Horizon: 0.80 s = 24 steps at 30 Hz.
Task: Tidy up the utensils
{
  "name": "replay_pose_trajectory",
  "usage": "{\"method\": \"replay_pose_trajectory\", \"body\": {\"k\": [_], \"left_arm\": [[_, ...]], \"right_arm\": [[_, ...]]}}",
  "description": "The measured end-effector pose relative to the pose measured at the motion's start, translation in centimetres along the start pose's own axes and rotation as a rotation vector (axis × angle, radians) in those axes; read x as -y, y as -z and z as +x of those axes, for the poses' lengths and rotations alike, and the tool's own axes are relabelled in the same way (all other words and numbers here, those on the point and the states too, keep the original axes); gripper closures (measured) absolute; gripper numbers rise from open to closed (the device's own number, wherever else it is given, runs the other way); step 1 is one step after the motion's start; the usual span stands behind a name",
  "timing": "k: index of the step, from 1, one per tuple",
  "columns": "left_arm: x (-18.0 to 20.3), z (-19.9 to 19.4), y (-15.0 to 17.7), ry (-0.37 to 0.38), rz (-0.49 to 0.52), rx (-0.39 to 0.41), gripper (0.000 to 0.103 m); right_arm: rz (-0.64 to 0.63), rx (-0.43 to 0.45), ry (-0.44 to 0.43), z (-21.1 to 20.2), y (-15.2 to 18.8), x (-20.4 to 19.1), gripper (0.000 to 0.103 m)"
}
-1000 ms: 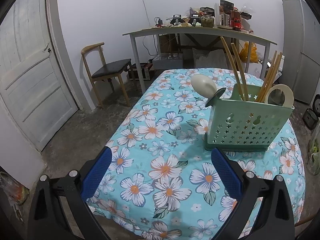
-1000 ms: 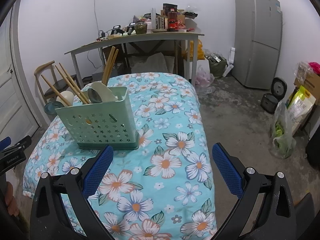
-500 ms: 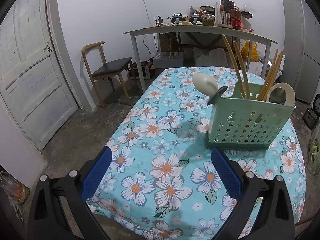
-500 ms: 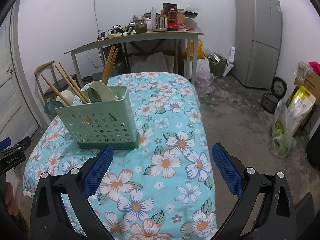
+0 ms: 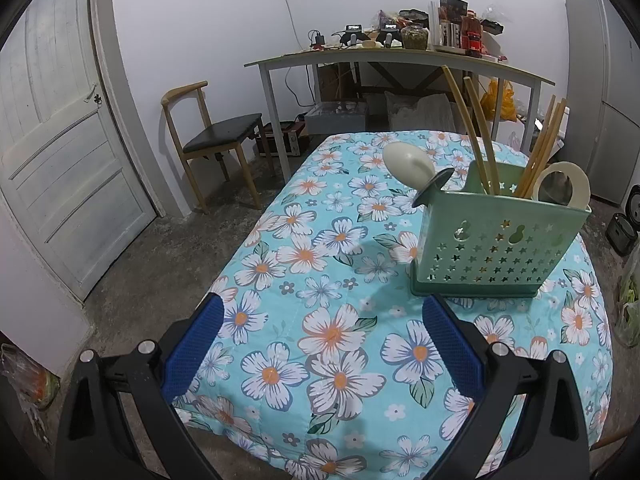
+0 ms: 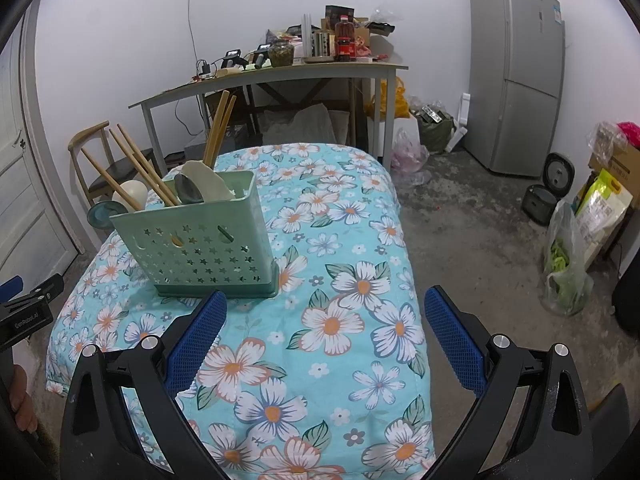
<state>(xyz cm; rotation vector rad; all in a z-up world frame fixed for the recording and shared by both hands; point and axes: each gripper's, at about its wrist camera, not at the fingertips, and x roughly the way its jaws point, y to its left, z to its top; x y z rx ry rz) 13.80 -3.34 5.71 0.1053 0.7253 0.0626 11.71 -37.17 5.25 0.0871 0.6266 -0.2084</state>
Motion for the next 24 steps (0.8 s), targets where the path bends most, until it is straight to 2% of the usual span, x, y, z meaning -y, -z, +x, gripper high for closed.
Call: {"method": "replay_pose_trajectory", "body": {"k": [24], "left_arm": [[0.05,0.06,0.10,0.001,0.002,-0.003,0.006]], "right_arm": [[-0.003,0.000,0.004,-0.40,-0.16,-0.19,0.008]]}}
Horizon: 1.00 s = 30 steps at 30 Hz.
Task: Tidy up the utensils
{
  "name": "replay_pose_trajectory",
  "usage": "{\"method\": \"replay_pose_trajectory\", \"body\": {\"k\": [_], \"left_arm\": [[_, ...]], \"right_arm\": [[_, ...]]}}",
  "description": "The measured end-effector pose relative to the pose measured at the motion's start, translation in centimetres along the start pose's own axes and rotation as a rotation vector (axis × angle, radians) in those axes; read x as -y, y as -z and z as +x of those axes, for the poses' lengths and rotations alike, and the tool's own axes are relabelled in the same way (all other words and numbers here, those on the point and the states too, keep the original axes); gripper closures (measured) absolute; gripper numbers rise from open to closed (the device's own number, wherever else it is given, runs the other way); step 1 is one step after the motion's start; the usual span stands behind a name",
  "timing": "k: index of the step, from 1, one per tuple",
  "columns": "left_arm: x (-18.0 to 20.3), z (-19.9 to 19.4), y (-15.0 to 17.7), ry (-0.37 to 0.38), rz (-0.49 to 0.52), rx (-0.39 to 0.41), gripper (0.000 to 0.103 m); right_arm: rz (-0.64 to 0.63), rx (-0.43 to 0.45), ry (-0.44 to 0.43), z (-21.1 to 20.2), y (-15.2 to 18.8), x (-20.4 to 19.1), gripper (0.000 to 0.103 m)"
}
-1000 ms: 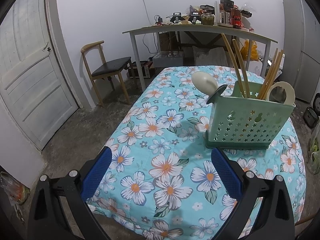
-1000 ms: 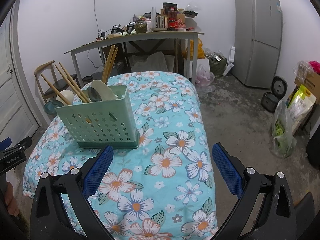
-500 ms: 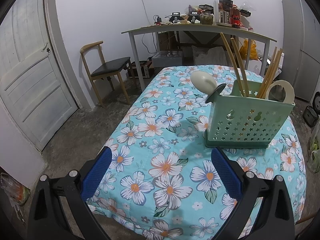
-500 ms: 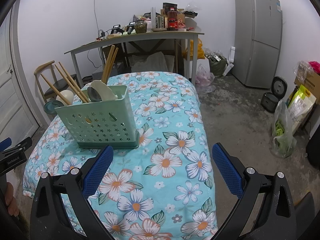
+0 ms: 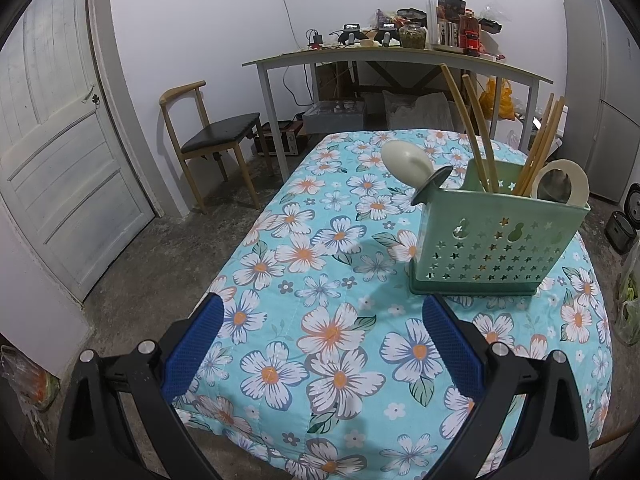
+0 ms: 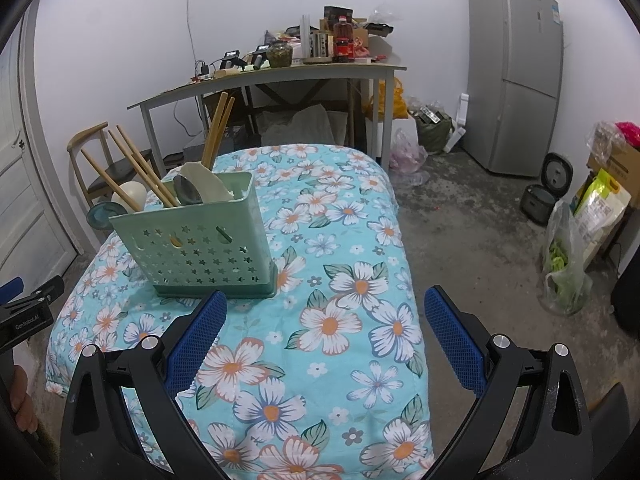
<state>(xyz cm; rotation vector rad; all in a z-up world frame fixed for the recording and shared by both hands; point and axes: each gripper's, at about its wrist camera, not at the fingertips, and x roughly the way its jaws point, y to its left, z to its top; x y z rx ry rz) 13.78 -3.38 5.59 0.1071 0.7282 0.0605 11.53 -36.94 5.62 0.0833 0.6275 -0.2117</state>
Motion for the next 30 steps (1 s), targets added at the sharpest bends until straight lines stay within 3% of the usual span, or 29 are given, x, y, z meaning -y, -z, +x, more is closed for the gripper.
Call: {"method": "replay_pose_trajectory", "body": {"k": [30], "left_arm": [[0.18,0.20,-0.19,0.008,0.012,-0.004,0.006]], "right_arm": [[0.001,0.001,-0.001,-0.11,0.00,-0.04,0.008]]}}
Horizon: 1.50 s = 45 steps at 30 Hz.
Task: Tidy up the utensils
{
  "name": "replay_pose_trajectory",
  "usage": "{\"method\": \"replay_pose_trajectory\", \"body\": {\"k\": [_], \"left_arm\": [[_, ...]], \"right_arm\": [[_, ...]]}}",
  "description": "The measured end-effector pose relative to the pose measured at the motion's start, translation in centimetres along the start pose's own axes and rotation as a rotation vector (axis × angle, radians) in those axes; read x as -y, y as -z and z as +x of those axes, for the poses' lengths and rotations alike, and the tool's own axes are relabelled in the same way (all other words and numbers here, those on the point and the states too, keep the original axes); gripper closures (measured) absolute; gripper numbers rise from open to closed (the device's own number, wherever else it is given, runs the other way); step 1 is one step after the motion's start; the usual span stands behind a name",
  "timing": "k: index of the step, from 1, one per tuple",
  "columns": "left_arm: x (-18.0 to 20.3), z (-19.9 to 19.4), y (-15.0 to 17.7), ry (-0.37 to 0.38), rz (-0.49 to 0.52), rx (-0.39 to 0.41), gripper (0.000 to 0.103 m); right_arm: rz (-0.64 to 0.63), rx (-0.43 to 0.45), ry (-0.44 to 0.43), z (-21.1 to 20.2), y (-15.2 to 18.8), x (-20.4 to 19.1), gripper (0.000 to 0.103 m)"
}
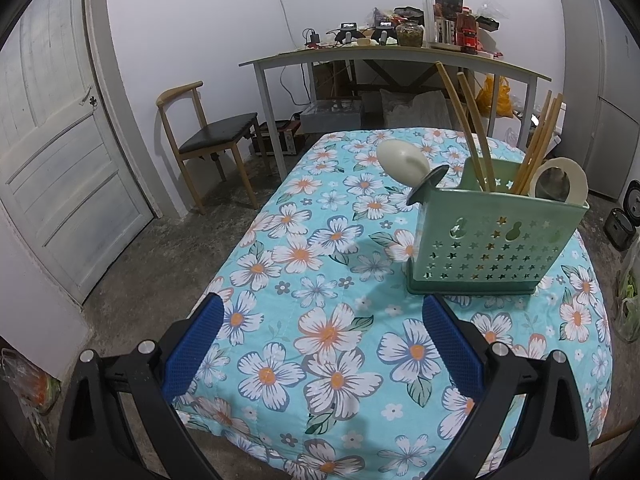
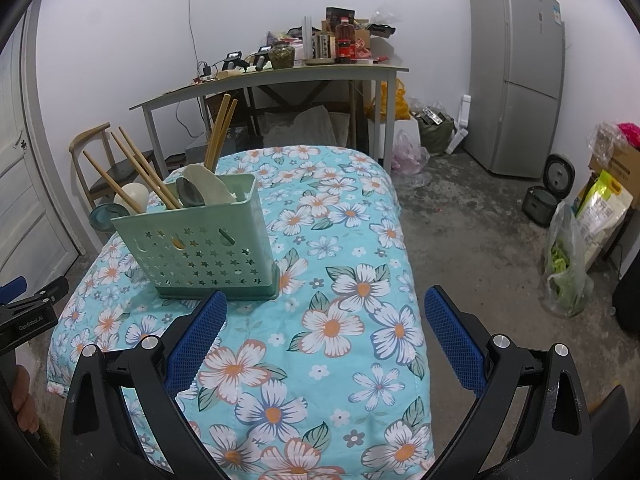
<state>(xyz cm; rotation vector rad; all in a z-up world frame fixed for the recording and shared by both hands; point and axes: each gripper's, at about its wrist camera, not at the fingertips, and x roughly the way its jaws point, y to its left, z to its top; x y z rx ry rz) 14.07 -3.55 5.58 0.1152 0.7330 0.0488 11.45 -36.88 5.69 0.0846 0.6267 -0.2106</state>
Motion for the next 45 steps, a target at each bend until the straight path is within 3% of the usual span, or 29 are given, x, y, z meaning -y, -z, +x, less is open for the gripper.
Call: {"method": "replay_pose_trajectory", "body": {"k": [45], "left_arm": [[-0.56,0.03,0.03,-0.001,0.008,-0.010,0.006]], "right_arm": [[-0.001,-0.001,0.001,0.04,-0.09,-0.27,0.008]]}}
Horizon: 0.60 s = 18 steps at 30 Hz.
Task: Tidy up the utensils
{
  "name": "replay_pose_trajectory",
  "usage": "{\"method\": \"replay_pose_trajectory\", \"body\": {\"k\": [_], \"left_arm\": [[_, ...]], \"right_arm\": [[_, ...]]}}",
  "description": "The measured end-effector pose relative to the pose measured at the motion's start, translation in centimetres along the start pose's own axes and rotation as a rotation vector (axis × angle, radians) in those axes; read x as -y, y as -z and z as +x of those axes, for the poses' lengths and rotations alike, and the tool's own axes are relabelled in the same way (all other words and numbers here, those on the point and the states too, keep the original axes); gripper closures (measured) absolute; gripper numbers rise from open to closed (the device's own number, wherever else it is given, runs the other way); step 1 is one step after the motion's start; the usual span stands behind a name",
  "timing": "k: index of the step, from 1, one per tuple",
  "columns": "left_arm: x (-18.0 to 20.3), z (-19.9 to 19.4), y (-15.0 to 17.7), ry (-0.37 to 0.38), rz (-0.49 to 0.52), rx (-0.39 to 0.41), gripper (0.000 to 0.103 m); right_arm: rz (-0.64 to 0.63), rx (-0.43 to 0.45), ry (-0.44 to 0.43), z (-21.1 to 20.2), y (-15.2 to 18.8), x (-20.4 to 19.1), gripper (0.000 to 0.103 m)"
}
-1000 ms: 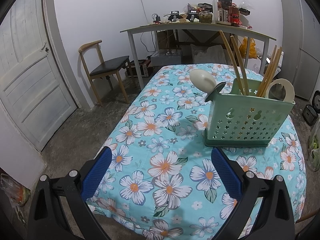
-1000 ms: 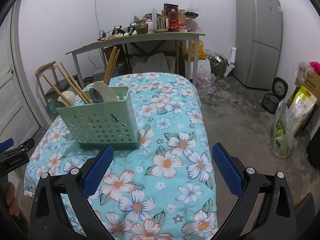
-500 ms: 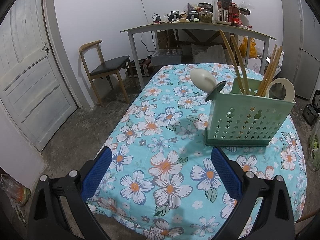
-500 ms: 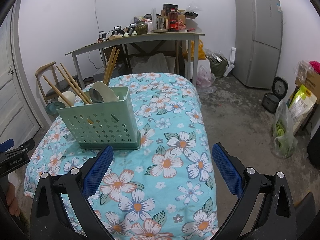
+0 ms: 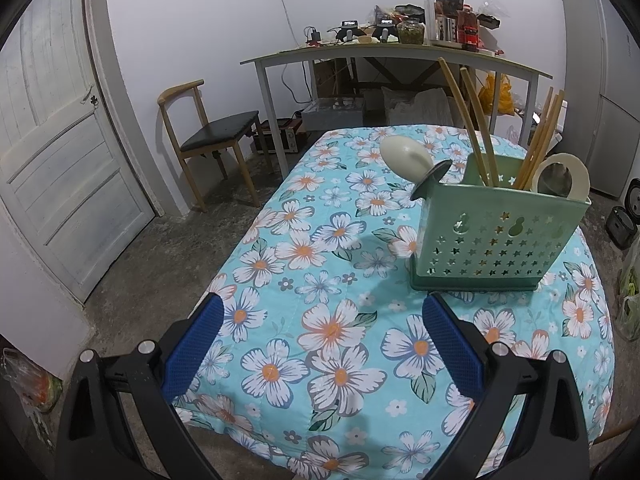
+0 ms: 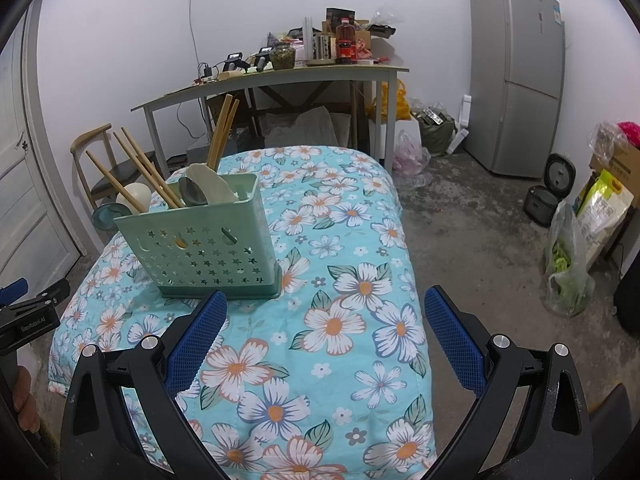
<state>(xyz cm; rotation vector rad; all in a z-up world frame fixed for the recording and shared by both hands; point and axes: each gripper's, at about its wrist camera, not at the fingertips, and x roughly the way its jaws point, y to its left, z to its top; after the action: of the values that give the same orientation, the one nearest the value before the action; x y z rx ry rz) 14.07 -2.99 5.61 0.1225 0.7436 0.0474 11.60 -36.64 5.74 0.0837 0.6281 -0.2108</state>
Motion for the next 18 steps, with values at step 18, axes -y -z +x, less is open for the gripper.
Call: {"method": "replay_pose_trajectory", "body": {"k": [18], "left_arm": [[0.13,-0.03,-0.07,0.000,0.001,0.002,0.006]], "right_arm": [[-0.003,0.005,-0.004,-0.28,-0.23,-0.21,0.008]]}}
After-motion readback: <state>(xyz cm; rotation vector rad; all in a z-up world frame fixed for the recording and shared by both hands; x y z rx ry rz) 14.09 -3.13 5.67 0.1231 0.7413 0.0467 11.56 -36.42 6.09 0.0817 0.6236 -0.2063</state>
